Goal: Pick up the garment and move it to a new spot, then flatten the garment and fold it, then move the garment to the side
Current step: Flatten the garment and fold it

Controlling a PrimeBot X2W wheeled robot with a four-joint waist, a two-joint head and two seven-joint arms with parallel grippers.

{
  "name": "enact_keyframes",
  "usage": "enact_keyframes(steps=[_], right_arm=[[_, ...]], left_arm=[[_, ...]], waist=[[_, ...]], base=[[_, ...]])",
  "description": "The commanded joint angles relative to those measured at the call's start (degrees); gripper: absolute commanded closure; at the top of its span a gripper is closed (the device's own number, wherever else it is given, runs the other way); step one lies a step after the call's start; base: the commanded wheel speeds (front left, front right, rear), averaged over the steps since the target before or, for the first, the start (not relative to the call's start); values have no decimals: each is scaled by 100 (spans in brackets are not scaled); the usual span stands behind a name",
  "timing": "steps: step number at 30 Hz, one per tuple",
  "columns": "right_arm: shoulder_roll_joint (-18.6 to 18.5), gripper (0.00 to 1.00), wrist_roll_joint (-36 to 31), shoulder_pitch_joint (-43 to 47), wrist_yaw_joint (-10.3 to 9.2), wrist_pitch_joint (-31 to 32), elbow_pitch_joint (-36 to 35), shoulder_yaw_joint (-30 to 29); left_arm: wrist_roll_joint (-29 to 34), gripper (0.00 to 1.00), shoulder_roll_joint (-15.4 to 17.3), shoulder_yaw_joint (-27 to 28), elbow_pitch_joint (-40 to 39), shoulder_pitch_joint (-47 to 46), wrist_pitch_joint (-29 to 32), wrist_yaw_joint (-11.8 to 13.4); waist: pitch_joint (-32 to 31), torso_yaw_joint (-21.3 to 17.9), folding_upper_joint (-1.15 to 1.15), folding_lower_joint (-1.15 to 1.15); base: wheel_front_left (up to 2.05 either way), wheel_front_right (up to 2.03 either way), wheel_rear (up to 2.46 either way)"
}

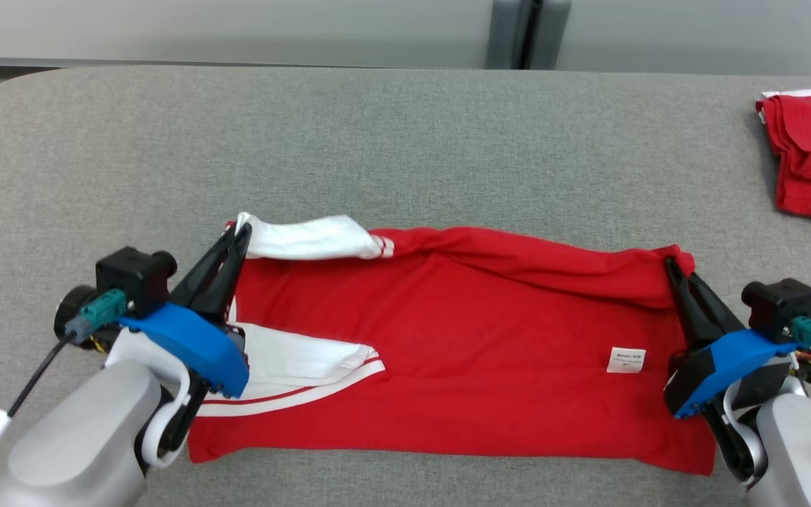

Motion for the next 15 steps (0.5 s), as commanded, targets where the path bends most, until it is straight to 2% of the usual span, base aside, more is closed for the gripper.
enact_keyframes(steps=[1,9,15], right_arm=[[26,100,-36,113,1,-109,20,8],[83,100,38,488,1,-589,63,17],[165,100,98,800,1,-822,33,-142]], left_arm=[[-29,100,42,41,-118,166,-48,82],[-118,100,90,232,-573,958,-86,387],[-80,100,-49,399,-650,1401,-93,473]], waist=[[-22,20,0,0],[-155,80,0,0],[-284,128,0,0]], base=[[0,0,0],[0,0,0],[0,0,0]])
